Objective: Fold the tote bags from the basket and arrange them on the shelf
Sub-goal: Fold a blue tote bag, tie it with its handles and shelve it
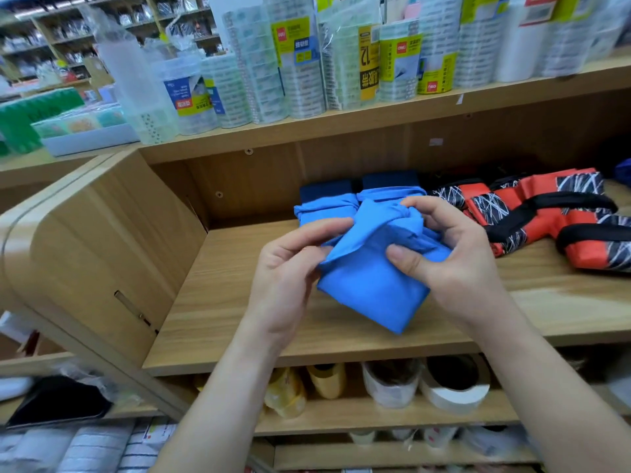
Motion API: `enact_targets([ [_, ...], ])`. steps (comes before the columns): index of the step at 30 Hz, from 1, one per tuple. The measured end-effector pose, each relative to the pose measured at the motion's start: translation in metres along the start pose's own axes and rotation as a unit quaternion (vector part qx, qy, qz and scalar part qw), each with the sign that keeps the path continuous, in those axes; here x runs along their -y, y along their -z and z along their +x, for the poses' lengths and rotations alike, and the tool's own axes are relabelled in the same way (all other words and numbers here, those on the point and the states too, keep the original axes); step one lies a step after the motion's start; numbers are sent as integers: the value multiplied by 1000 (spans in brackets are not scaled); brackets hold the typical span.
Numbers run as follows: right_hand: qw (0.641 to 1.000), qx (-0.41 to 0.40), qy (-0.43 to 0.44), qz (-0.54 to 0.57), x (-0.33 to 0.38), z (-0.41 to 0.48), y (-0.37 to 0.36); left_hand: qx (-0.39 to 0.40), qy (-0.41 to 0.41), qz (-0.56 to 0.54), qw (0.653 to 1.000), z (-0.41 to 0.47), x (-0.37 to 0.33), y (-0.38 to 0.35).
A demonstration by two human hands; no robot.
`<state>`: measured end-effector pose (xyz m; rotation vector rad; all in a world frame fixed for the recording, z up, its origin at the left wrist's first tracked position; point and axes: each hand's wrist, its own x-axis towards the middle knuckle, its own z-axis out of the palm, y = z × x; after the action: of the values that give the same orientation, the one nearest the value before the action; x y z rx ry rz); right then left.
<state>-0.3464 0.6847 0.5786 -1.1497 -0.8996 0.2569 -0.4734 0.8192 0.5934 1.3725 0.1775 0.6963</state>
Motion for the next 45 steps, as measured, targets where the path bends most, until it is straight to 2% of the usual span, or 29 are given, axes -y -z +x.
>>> enact_targets([
  [3,985,3,-73,157,-4,6,9,78,-39,82,993,-3,-3,10],
  [7,970,31,-130,202,-9,7,12,166,-60,169,970,-5,-9,17],
  [10,961,30,-153,230,-11,3,5,156,-83,180,968,-4,-10,10],
  [14,956,0,-165,242,-4,-4,-7,131,-67,97,984,-2,-3,7],
  [16,954,-56,-169,241,-3,-5,-11,107,-67,85,988,0,1,6],
  [19,925,-143,-197,293,-4,-7,-20,64,-65,79,993,3,7,0],
  [21,912,-113,-218,329,-4,-11,-27,19,-71,94,993,5,10,-4],
  [23,917,-76,-253,299,0,-13,-32,-31,-90,128,987,5,14,-6],
  [24,922,-84,-262,274,1,-12,-34,-57,-99,145,983,5,17,-9],
  [28,919,-218,-218,244,4,-3,-39,-134,-119,142,974,-4,29,-26],
  [32,911,-306,-160,224,3,2,-48,-154,-117,137,971,-7,33,-30],
  [36,901,-346,-125,230,-1,7,-58,-119,-149,249,950,-18,31,-34],
  [38,929,-341,-86,119,-5,6,-57,-92,-188,324,923,-22,29,-30],
  [41,952,-290,-55,-79,-14,4,-54,-48,-249,467,847,-21,22,-21],
  [43,957,-268,-65,-95,-19,1,-51,-27,-270,530,803,-17,16,-16],
  [44,959,-260,-67,-90,-21,1,-51,-31,-262,542,798,-15,12,-16],
  [45,962,-251,-67,-81,-23,1,-51,-44,-231,536,811,-12,8,-16],
])
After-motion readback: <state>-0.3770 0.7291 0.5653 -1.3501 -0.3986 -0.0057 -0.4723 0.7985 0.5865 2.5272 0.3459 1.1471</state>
